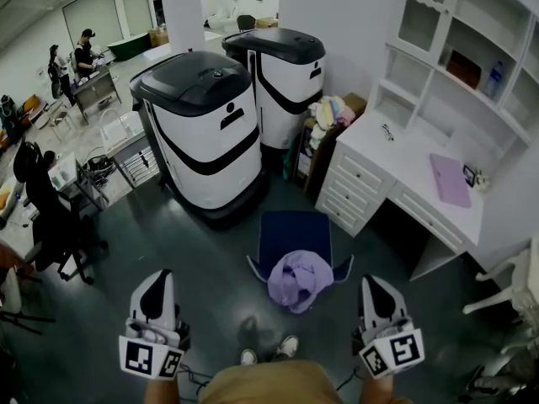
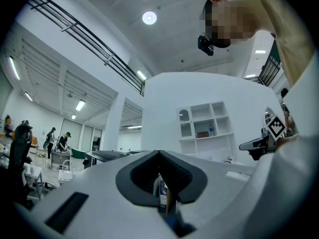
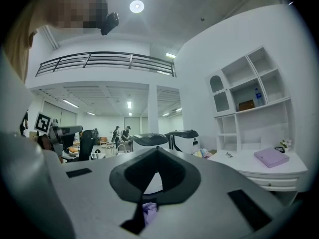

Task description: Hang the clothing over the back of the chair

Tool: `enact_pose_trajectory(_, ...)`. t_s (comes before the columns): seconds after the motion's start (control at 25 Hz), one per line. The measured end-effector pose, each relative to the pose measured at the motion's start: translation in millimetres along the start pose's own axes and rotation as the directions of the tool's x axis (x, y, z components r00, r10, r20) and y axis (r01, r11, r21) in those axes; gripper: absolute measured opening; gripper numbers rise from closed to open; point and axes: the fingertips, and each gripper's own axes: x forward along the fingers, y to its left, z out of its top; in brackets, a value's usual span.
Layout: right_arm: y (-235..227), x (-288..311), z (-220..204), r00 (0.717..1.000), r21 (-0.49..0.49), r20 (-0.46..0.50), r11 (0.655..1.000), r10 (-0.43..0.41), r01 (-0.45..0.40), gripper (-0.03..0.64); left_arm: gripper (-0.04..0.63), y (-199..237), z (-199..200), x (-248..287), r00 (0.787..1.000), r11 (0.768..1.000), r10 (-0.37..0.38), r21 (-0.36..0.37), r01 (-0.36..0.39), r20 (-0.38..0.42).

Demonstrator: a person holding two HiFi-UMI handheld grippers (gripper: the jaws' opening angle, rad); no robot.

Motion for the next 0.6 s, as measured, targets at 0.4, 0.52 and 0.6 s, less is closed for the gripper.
enact_pose_trajectory(0.4, -2.9, 5.4, 0.9, 1.000, -0.005, 0.003, 1.000, 0.006, -0.006, 0.003, 0.003, -0.8, 0.3, 3.8, 1.000, 1.000, 0.005, 0.001, -0.005, 0.009)
enact_pose_trajectory(0.52, -2.9, 8.1, 0.7, 1.000, -0.005, 0.002, 1.000, 0.004, -0.004, 0.003, 0.003, 1.3, 1.1, 6.3, 1.000, 1.000, 0.004, 0.002, -0.004, 0.012)
enact_pose_trajectory(0.6, -3.1, 10.0, 0.7, 1.000, -0.006, 0.001, 1.000, 0.002, -0.002, 0.003, 0.003, 3.3, 1.6, 7.8, 1.000, 1.000, 0.006, 0.000, -0.006, 0.014)
